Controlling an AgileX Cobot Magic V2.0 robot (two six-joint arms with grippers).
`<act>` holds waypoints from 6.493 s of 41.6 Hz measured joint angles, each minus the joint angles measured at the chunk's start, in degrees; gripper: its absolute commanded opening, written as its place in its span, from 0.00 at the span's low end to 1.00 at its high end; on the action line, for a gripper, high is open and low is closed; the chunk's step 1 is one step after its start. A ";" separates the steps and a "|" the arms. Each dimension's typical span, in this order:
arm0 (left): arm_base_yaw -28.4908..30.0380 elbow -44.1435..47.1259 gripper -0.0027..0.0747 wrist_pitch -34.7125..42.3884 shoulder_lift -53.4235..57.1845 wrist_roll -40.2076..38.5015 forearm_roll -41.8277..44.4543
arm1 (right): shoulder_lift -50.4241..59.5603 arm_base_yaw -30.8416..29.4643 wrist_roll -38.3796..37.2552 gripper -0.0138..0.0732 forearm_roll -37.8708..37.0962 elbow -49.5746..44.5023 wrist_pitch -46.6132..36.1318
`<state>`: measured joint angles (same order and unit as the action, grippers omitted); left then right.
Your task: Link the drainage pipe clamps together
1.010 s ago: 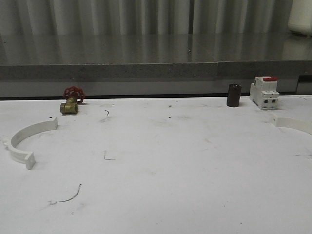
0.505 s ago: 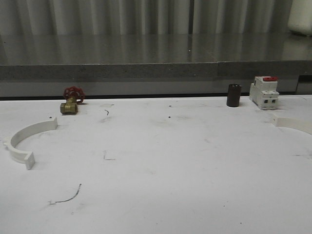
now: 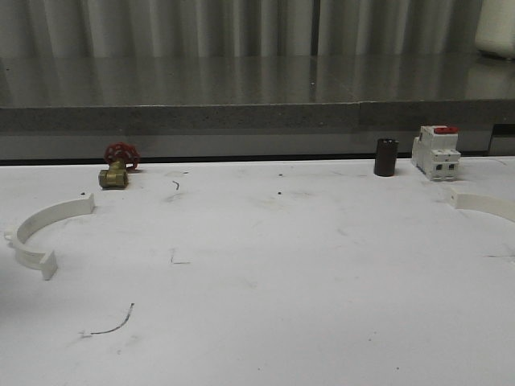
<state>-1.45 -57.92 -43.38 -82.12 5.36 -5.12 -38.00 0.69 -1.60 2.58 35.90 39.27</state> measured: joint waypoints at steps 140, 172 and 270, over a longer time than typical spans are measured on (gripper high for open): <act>-39.71 -50.29 0.01 -15.45 -46.18 -50.62 18.01 | 0.00 0.00 0.00 0.66 0.00 0.00 0.00; -39.71 -50.87 0.15 -16.80 -49.35 -54.00 18.37 | 0.00 0.00 0.00 0.66 0.00 0.00 0.00; -36.78 18.48 0.47 8.95 43.91 0.53 -0.04 | 0.00 0.00 0.00 0.66 0.00 0.00 0.00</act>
<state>-38.23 -39.43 -34.43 -38.22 5.89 -5.17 -38.00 0.69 -1.60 2.58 35.90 39.27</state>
